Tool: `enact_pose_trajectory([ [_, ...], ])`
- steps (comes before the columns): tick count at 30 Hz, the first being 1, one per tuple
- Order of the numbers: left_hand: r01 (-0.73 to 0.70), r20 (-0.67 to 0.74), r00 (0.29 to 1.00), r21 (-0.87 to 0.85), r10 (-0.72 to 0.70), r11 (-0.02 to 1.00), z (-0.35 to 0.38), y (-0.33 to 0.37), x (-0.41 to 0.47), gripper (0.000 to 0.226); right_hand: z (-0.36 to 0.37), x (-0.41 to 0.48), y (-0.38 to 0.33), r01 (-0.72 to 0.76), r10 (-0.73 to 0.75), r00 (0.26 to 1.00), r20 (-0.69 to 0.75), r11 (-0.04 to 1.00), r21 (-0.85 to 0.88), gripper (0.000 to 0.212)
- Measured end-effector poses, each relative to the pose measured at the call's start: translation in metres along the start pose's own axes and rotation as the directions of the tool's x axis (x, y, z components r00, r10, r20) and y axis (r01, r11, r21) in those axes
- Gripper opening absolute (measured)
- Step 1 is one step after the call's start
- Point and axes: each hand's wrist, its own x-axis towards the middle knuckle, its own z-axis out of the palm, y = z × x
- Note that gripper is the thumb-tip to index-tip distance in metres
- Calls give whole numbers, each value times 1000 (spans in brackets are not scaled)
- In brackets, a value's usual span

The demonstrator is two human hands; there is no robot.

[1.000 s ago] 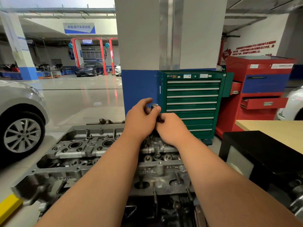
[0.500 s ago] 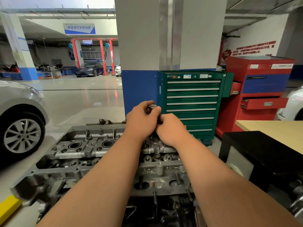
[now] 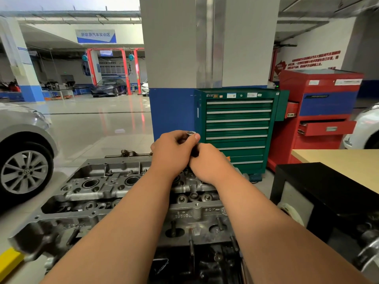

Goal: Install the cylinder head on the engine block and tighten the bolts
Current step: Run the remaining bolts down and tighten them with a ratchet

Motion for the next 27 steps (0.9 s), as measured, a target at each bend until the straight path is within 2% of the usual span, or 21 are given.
enact_pose_trajectory([
  [3, -10, 57, 998, -48, 13, 999, 1, 1, 0, 14, 0, 0, 3, 2, -2, 999, -47, 1000, -11, 20],
  [5, 23, 86, 996, -86, -16, 996, 5, 3, 0, 16, 2, 2, 3, -12, 7, 996, -92, 999, -53, 16],
  [7, 70, 58, 996, -111, -64, 991, 8, 2, 1, 7, 3, 5, 2, -41, 30, 993, -117, 995, -88, 15],
  [9, 70, -16, 997, -83, -72, 994, 7, -1, 2, 25, 5, 6, 2, -86, 78, 988, -134, 995, -57, 15],
  [11, 53, -74, 996, -64, -58, 996, 5, -4, 4, 32, 6, 7, 2, -88, 82, 989, -122, 995, -39, 17],
  [15, 39, -83, 996, -74, -45, 996, 3, -2, 2, 30, 3, 5, 5, -26, 26, 1000, -11, 999, 19, 21],
  [17, 34, -54, 998, -91, -39, 995, 3, -2, 1, 27, 2, 5, 6, -31, 33, 999, -30, 998, 55, 25],
  [20, 38, 5, 999, -92, -38, 995, 3, -1, 1, 22, 4, 6, 5, -78, 79, 991, -109, 997, 14, 27],
  [23, 50, -8, 999, -34, -51, 998, 6, -1, 1, 29, 5, 7, 1, -126, 121, 981, -151, 992, -24, 21],
  [25, 47, -38, 998, -44, -49, 998, 4, -2, 2, 24, 5, 6, 1, -87, 85, 990, -116, 996, -11, 16],
  [27, 32, -3, 999, -66, -32, 997, 1, -3, 2, 15, 3, 4, 1, -38, 40, 998, -54, 998, 43, 18],
])
